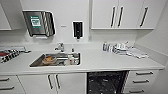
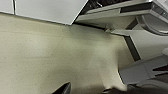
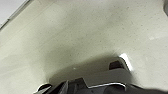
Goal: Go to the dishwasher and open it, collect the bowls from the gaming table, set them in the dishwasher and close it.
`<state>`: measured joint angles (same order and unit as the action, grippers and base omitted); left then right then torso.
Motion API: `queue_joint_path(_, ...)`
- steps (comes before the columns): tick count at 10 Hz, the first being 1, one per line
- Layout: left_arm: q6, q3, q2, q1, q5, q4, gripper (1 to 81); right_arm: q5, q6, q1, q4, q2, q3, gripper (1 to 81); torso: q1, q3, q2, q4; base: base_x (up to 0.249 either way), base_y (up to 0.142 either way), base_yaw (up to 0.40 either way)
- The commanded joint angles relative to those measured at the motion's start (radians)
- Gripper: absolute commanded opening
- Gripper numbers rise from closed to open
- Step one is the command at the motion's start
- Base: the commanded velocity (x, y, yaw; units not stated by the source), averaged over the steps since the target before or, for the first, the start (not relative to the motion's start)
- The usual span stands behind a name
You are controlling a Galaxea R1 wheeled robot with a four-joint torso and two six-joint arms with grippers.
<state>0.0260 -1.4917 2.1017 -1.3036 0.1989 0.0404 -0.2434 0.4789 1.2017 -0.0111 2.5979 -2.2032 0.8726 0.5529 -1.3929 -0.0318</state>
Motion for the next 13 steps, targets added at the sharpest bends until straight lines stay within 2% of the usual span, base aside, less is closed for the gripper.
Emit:
queue_joint_path(1,0.014,-0.188,0.137,-0.073,-0.035,-0.037,81.1,0.046,-0.132,0.005,0.000,0.032,-0.065,81.1,0.000,0.000,0.000,0.000,0.000,0.000,0.000)
queue_joint_path(2,0.014,-0.254,0.187,-0.099,-0.035,-0.057,81.1,0.090,-0.170,0.040,0.000,0.049,-0.090,81.1,0.000,0.000,0.000,0.000,0.000,0.000,0.000)
queue_joint_path(4,0.014,-0.369,0.277,-0.133,-0.035,-0.060,81.1,0.176,-0.224,0.110,0.000,0.079,-0.133,81.1,0.000,0.000,0.000,0.000,0.000,0.000,0.000)
queue_joint_path(5,0.014,-0.418,0.317,-0.147,-0.035,-0.077,81.1,0.229,-0.250,0.141,-0.001,0.087,-0.139,81.1,0.000,0.000,0.000,0.000,0.000,0.000,0.000)
queue_joint_path(7,0.014,-0.513,0.376,-0.162,-0.035,-0.080,81.1,0.317,-0.266,0.198,-0.007,0.093,-0.133,81.1,0.000,0.000,0.000,0.000,0.000,0.000,0.000)
queue_joint_path(8,0.014,-0.561,0.407,-0.171,-0.036,-0.080,81.1,0.332,-0.266,0.220,-0.044,0.115,-0.139,81.1,0.000,0.000,0.000,0.000,0.000,0.000,0.000)
queue_joint_path(11,0.012,-0.685,0.508,-0.205,-0.036,-0.079,81.1,0.335,-0.266,0.250,-0.052,0.205,-0.243,81.1,0.000,-0.001,0.000,0.000,0.000,0.000,0.000)
queue_joint_path(13,0.011,-0.752,0.557,-0.225,-0.038,-0.070,81.1,0.335,-0.266,0.266,-0.056,0.237,-0.274,81.1,0.000,-0.001,0.000,0.000,0.000,0.000,0.000)
